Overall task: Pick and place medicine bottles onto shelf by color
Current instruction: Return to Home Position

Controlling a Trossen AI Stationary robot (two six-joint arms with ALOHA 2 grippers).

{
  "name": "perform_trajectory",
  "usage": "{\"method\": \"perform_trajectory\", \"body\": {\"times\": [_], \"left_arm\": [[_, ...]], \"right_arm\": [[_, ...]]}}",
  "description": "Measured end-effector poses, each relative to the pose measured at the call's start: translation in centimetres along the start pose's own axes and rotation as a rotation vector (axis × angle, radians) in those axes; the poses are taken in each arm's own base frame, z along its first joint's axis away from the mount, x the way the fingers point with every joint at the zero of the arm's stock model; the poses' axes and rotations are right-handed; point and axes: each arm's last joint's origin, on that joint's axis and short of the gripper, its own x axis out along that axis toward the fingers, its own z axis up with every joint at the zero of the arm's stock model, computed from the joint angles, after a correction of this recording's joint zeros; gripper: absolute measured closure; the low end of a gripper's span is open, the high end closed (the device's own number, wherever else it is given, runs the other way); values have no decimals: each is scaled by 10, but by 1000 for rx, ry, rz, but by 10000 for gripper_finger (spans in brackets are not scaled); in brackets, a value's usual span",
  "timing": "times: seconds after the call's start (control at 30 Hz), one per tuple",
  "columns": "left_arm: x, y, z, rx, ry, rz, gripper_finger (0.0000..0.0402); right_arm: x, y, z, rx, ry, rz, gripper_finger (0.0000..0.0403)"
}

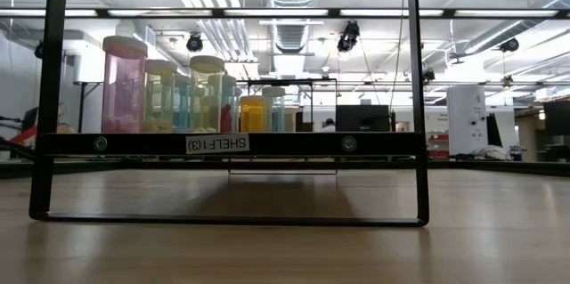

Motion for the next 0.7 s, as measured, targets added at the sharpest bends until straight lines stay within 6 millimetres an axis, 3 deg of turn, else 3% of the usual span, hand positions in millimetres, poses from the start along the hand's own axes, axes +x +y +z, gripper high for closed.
{"method": "perform_trajectory", "body": {"times": [0.4, 0.7], "left_arm": [[-29, 1, -39, -66, -101, 83, 400], [-24, -6, -51, -41, -40, 94, 400]], "right_arm": [[-28, 0, -27, 35, -113, -27, 394], [-53, 0, -46, 57, -209, -53, 394]]}}
